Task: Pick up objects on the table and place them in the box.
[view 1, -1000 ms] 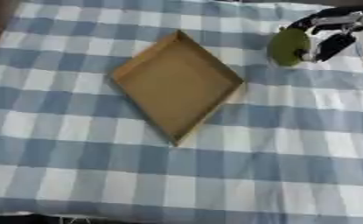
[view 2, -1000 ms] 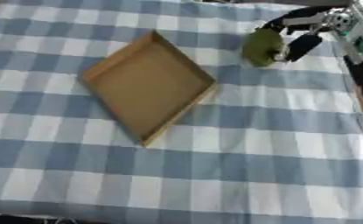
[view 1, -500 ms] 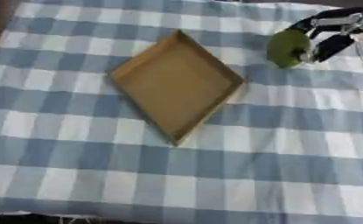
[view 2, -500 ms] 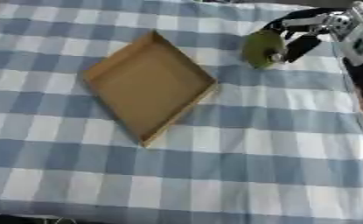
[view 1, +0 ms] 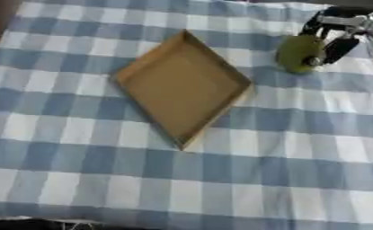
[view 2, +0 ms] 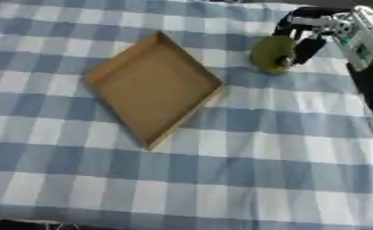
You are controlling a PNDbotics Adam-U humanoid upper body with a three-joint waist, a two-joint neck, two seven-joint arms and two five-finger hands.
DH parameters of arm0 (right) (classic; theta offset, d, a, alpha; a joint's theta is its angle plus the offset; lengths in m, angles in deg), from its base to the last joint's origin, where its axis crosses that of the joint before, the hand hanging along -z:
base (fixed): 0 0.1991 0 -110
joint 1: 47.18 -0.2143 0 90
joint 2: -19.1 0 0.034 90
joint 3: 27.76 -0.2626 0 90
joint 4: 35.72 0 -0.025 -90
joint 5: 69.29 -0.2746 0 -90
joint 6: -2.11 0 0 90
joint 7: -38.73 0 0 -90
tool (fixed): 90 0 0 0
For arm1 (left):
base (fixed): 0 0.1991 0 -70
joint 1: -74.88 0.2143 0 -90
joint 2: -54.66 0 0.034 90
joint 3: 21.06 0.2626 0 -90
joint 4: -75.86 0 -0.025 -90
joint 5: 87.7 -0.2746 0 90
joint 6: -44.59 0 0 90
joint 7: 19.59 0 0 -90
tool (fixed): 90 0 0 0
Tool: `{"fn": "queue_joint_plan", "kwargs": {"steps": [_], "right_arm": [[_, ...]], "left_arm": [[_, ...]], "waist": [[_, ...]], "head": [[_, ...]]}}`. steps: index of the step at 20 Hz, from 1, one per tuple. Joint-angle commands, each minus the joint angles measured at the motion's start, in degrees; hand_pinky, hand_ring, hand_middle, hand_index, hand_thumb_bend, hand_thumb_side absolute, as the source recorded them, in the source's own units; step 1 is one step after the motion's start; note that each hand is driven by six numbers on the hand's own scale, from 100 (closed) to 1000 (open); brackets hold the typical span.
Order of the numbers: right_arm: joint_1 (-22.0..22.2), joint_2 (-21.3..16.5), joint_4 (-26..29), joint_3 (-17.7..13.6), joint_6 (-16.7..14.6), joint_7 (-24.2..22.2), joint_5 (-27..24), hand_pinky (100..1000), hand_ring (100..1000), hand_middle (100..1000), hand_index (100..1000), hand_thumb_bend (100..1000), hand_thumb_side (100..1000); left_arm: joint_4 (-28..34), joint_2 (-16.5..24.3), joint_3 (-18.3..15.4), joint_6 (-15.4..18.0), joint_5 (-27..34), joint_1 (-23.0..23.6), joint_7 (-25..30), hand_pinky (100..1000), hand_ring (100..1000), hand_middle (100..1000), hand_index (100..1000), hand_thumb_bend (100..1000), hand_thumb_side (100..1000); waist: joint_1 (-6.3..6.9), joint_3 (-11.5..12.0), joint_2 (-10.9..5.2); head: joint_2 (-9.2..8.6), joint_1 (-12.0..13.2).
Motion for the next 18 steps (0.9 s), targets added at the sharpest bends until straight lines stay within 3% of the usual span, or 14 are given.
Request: {"fn": "queue_joint_plan", "kwargs": {"steps": [1,5,12,18], "right_arm": [[-0.4,-1.3,0.8,0.2,0.9,4.4,-0.7,656,702,468,464,218,100],[0.2,-2.0,2.8,1.2,1.3,6.9,-2.5,649,696,491,493,172,100],[1.2,-4.3,9.2,2.7,3.0,5.6,-5.9,638,690,549,546,159,143],[1.1,-6.0,14.8,3.3,4.7,5.4,-7.2,625,667,535,528,169,134]], "left_arm": [[1.0,0.9,-0.3,0.1,0.0,-0.8,0.3,715,608,610,809,100,620],[1.0,0.9,-0.3,0.1,0.1,-0.8,0.3,714,608,607,809,100,621],[1.0,1.0,-0.3,0.1,0.2,-0.9,0.4,714,608,603,808,100,621],[1.0,1.2,-0.3,0.2,0.3,-0.9,0.4,714,609,600,808,100,621]], "waist": [[0.29,-0.1,-1.11],[0.24,-0.1,-1.12],[0.18,-0.2,-1.37],[0.1,-0.4,-1.61]], "head": [[0.19,-0.2],[0.29,-0.1],[0.31,-0.2],[0.43,-0.2]]}}
